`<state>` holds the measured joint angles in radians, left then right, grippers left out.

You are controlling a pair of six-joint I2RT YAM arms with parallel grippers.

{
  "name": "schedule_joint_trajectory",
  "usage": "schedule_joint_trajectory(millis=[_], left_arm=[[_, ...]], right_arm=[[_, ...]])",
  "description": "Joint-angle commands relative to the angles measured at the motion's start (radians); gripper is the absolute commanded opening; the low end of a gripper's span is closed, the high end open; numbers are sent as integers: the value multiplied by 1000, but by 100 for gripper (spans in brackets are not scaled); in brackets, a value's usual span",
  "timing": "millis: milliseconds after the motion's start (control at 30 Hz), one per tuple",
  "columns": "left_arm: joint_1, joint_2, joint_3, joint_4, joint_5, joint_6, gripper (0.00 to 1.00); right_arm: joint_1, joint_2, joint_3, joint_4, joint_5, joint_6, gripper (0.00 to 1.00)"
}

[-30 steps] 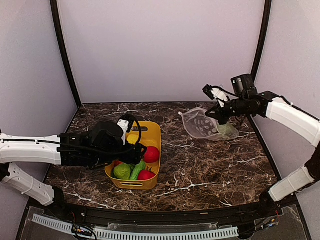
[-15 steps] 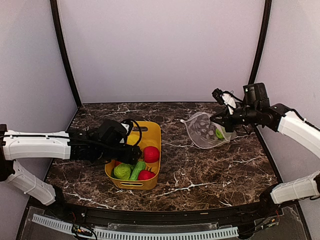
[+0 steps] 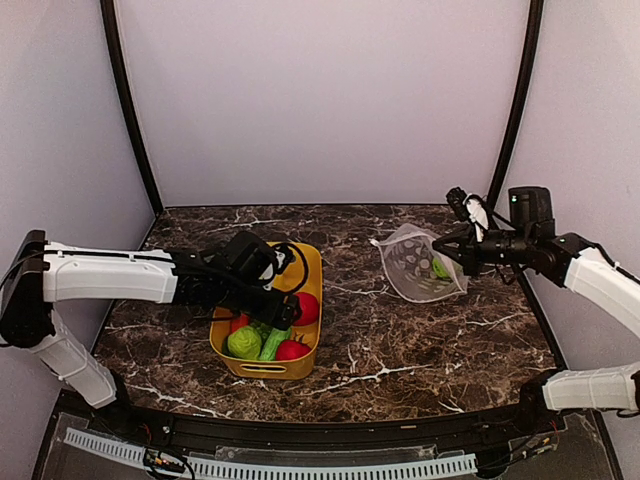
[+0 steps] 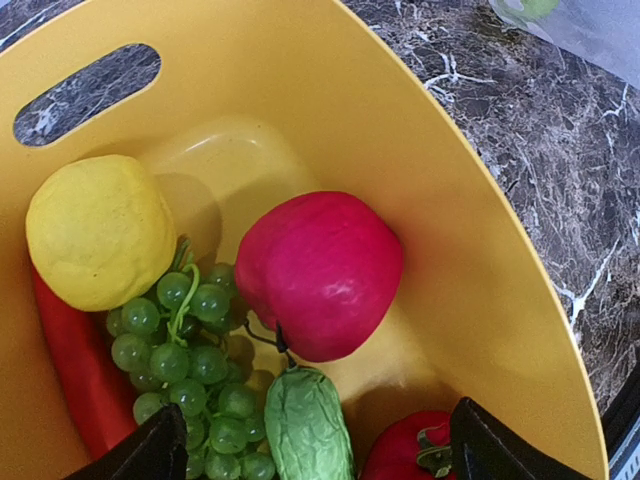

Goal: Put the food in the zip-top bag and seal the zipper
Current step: Pick up the fake vegetable from the bin.

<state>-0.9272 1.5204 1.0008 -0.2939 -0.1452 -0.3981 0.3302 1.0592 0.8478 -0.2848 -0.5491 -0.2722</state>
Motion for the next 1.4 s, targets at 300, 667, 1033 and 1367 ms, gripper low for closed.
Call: schedule_joint_trajectory(millis=[300, 667, 1033, 1367], left_arm=[[169, 72, 87, 8, 393, 27, 86], [176, 230, 271, -130, 383, -1, 80], [174, 307, 341, -214, 271, -52, 74], [101, 392, 429, -259, 278, 9, 82]], right_arm=[[-58, -51, -47, 58, -54, 20, 0], [-62, -43, -52, 67, -63, 24, 0], [-63, -26, -59, 75, -60, 20, 0], [-62, -15, -59, 78, -58, 20, 0]])
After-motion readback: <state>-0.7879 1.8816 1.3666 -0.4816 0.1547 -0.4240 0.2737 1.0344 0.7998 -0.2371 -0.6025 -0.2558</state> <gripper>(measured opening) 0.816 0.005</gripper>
